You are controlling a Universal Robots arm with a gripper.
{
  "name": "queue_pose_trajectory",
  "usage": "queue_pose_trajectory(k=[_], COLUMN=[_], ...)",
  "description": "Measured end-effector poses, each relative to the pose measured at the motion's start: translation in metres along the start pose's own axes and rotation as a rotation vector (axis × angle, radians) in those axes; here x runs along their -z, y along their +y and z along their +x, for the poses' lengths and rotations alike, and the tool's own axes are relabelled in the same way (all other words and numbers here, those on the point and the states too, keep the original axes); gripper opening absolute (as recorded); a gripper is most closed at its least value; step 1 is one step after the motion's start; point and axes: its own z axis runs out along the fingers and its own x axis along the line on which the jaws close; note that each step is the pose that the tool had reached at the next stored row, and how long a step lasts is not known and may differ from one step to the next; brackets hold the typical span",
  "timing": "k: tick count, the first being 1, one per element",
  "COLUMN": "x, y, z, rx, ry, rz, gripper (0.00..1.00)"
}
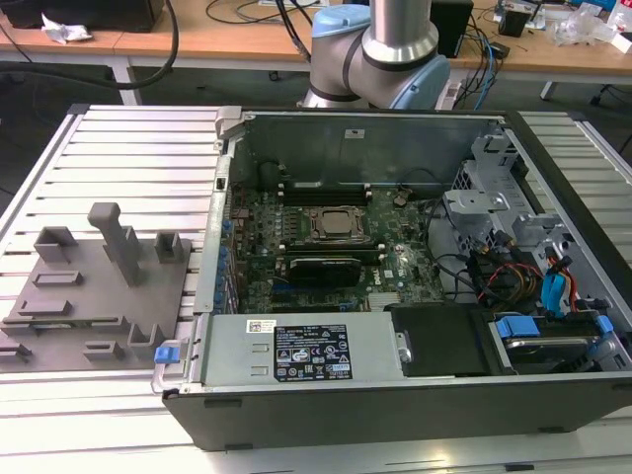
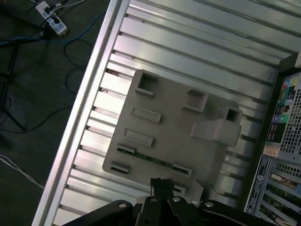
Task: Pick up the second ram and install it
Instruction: 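Pick up the second ram and move it above second insertion slot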
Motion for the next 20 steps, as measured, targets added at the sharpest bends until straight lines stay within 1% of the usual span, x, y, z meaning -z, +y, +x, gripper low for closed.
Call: queue_pose_trajectory(k=[2,4,9,13,17,19,20], x=[0.0000,0.0000,0.0000,0.0000,0.0000,0.0001,0.0000], y=[0.0000,0.0000,0.0000,0.0000,0.0000,0.0000,0.0000], z=[0.0000,0.0000,0.0000,0.0000,0.0000,0.0000,0.0000], rx=[0.037,0.058,0.142,0.172,0.215,0.230,0.245], ry=[0.0016,0.0026,0.0061,0.0075,0.0093,0.0101,0.0106], rz=[-0.0009,-0.0014,-0.0034,-0.0041,-0.0051,-0.0054,-0.0058], gripper=[0.11,0.11,0.11,0.11,0.11,0.11,0.11])
